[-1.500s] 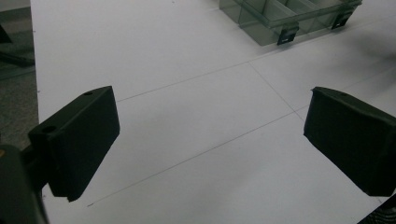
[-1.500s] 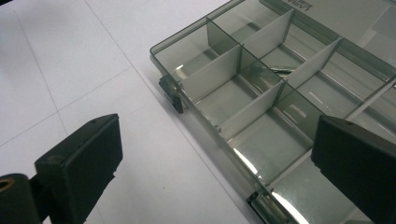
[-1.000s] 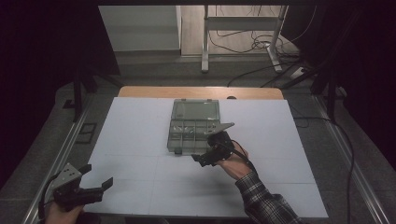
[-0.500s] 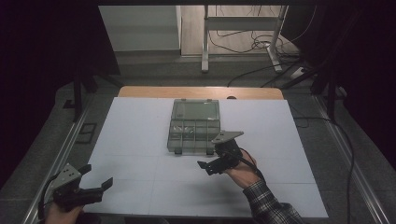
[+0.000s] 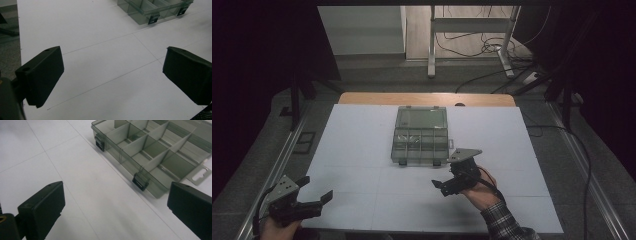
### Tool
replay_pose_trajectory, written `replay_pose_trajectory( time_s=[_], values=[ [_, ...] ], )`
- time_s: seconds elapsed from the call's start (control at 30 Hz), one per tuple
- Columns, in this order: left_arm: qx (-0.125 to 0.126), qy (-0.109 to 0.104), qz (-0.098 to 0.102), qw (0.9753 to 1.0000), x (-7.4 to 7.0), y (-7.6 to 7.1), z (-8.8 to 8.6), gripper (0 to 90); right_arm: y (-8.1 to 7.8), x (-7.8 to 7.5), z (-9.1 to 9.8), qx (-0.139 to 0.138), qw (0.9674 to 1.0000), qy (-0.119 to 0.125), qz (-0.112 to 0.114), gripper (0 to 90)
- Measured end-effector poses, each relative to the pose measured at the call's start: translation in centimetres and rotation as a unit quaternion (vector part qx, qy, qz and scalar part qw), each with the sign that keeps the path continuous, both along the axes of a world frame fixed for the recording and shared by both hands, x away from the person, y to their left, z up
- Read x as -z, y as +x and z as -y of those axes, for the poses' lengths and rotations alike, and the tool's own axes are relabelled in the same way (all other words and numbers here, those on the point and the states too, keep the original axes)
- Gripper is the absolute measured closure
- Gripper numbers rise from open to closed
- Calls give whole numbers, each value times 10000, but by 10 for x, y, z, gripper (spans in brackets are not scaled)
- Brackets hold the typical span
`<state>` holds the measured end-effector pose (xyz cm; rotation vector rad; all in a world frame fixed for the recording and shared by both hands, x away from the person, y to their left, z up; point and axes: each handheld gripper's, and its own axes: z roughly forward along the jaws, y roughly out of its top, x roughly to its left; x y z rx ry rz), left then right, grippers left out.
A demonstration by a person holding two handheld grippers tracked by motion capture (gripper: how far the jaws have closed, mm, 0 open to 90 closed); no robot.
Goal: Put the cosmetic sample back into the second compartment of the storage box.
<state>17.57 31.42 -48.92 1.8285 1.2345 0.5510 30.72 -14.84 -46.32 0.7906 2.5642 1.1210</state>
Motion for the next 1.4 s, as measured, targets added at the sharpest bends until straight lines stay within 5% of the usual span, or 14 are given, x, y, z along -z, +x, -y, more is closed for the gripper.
replay_pose_trajectory(
  time_s=[0.87, 1.4],
  values=[
    [-13, -23, -3, 10000, 0, 0, -1, 39, -31, -5, 57, 567, 9983, 73, 132, 1],
    [-27, -39, 2, 10000, 0, 0, -1, 38, -51, -5, 97, 1072, 9936, 247, 254, 0]
  ],
)
